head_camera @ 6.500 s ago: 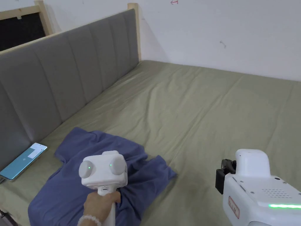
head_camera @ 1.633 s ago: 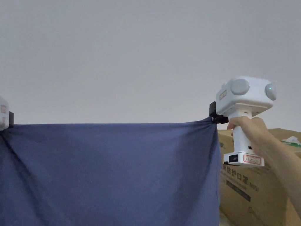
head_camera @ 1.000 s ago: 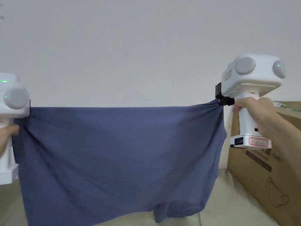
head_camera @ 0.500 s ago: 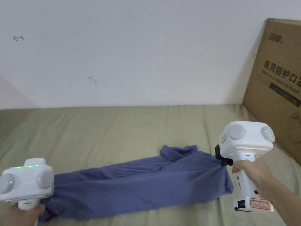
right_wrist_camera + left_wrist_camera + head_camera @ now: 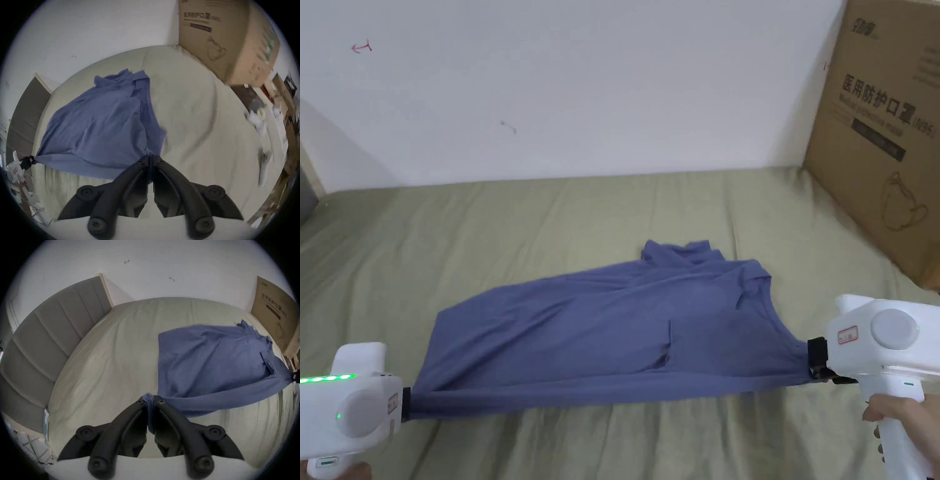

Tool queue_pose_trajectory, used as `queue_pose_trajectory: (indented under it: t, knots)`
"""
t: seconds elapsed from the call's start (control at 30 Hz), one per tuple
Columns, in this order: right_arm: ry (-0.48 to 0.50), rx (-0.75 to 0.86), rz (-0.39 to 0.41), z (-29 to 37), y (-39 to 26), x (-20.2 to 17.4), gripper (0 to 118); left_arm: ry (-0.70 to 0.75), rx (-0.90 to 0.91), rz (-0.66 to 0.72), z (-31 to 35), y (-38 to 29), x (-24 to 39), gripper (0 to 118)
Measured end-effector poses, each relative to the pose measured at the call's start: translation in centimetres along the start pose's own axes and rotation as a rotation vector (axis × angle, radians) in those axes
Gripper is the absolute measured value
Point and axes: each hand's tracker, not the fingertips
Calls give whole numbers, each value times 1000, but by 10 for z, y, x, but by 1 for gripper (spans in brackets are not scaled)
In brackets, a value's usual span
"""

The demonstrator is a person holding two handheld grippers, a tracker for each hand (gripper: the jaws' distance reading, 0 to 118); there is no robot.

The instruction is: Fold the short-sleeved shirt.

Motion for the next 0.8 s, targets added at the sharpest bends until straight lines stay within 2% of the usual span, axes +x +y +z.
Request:
queue_pose_trajectory:
  t: [0.03,0.2,0.33,0.47,0.6,0.63,0.67,0.7,0.73,0.77,0.8]
  knots:
    - [14,-16,-18,12,-21,5,5,0,-3,3,12,-16,-4,6]
    - [-1,-40,81,73,-131,15,5,-24,-38,-32,67,-103,-26,6]
    - [22,-72,92,108,-197,27,5,-18,-63,-81,97,-161,-43,6]
    - [-18,-113,182,114,-234,30,5,-15,-83,-107,119,-195,-50,6]
    - [-19,-97,145,108,-240,32,5,-30,-60,-96,119,-206,-52,8]
    - [-27,-89,140,108,-238,32,6,-30,-60,-82,120,-204,-52,17]
    - [-27,-91,138,107,-237,31,12,-37,-69,-55,120,-200,-53,50]
    - [-32,-98,141,106,-235,30,25,-38,-85,-45,121,-197,-55,75]
    - [-50,-100,154,106,-234,29,44,-69,-85,-28,124,-196,-56,85]
    - [-74,-86,169,107,-233,28,65,-107,-68,-3,131,-196,-57,87]
    - [-90,-66,178,111,-232,26,71,-124,-49,10,143,-190,-54,87]
